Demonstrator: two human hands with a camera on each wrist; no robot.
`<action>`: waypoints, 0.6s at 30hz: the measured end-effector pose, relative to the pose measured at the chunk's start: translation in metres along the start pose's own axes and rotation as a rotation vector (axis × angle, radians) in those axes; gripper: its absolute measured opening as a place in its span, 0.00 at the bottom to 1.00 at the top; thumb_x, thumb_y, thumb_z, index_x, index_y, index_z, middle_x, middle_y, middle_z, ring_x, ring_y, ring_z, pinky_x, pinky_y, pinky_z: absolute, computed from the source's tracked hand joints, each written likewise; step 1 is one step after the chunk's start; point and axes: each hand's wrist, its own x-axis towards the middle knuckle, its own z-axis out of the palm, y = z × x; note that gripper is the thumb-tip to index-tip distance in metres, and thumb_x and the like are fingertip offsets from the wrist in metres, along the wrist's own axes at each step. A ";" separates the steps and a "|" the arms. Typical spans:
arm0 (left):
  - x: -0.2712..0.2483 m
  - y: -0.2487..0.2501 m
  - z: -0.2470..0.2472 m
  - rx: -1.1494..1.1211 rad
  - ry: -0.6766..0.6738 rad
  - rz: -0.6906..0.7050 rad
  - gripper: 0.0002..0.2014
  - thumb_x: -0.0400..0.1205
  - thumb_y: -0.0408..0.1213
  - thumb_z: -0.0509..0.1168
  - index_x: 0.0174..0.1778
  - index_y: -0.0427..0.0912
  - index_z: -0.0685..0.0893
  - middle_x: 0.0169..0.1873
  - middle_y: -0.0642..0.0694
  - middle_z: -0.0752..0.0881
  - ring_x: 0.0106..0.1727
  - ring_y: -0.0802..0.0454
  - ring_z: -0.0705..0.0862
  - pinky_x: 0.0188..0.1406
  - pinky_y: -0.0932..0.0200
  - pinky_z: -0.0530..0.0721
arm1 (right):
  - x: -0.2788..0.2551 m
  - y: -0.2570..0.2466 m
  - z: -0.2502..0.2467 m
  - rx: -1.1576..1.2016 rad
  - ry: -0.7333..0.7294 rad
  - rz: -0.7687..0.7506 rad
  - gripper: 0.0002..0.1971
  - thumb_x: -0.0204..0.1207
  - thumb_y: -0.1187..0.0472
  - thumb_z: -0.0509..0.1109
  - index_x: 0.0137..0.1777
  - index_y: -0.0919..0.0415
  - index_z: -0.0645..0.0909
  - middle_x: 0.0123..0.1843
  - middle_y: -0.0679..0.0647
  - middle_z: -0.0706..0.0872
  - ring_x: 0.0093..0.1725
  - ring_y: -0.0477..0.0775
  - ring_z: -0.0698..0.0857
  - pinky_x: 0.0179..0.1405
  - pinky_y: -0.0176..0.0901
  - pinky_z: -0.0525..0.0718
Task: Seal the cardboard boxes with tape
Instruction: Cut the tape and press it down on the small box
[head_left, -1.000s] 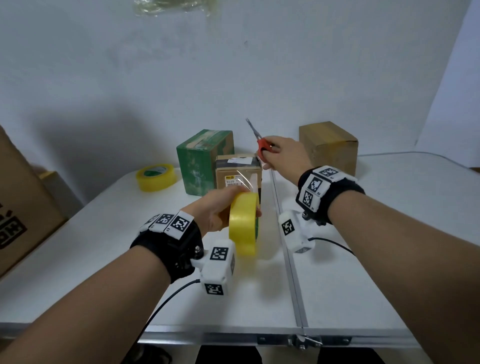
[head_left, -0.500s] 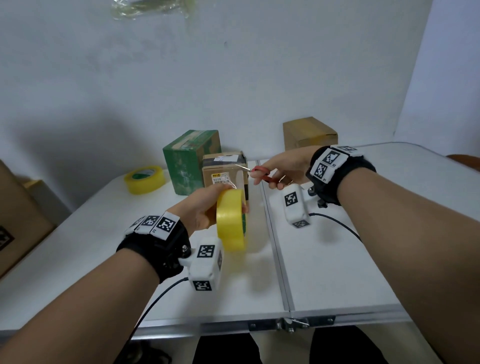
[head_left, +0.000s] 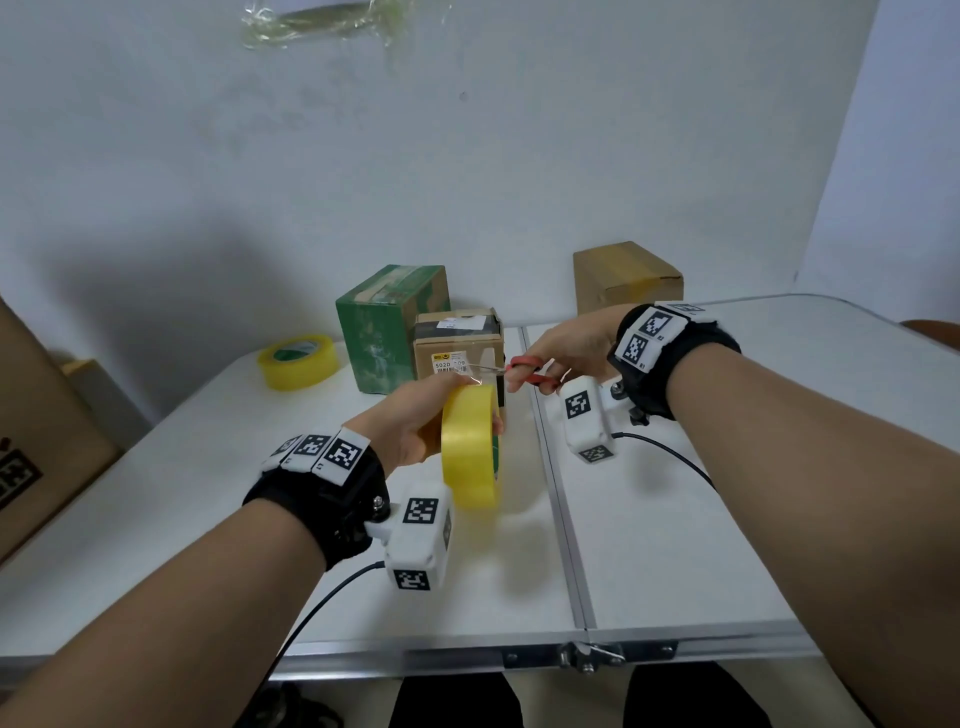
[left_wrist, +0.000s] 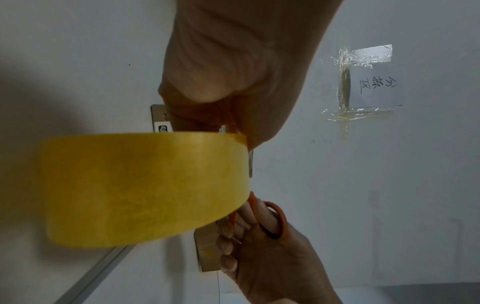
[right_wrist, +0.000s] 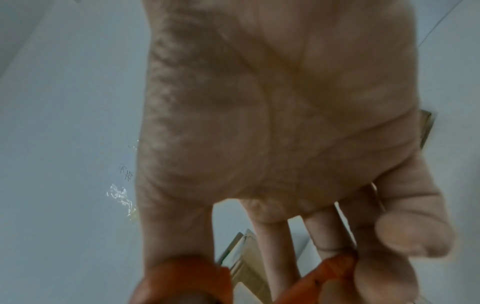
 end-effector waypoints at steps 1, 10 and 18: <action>0.000 0.000 0.000 0.002 -0.004 -0.001 0.13 0.85 0.38 0.64 0.62 0.35 0.76 0.51 0.29 0.89 0.45 0.38 0.90 0.58 0.44 0.87 | 0.002 -0.002 0.001 0.001 0.009 -0.001 0.32 0.46 0.35 0.87 0.50 0.51 0.92 0.45 0.56 0.78 0.42 0.55 0.67 0.42 0.44 0.66; 0.004 0.000 -0.002 0.002 -0.009 -0.003 0.14 0.84 0.39 0.66 0.63 0.36 0.77 0.52 0.30 0.89 0.46 0.38 0.90 0.57 0.44 0.87 | 0.010 -0.001 -0.011 -0.120 0.049 -0.005 0.58 0.37 0.40 0.91 0.66 0.73 0.80 0.36 0.54 0.76 0.29 0.48 0.67 0.33 0.39 0.66; 0.002 0.002 -0.001 0.024 -0.053 -0.009 0.17 0.83 0.39 0.67 0.64 0.34 0.79 0.55 0.30 0.88 0.43 0.40 0.90 0.53 0.46 0.89 | 0.015 -0.010 -0.002 -0.066 0.039 0.017 0.29 0.69 0.44 0.80 0.65 0.60 0.83 0.31 0.48 0.77 0.27 0.44 0.66 0.29 0.36 0.62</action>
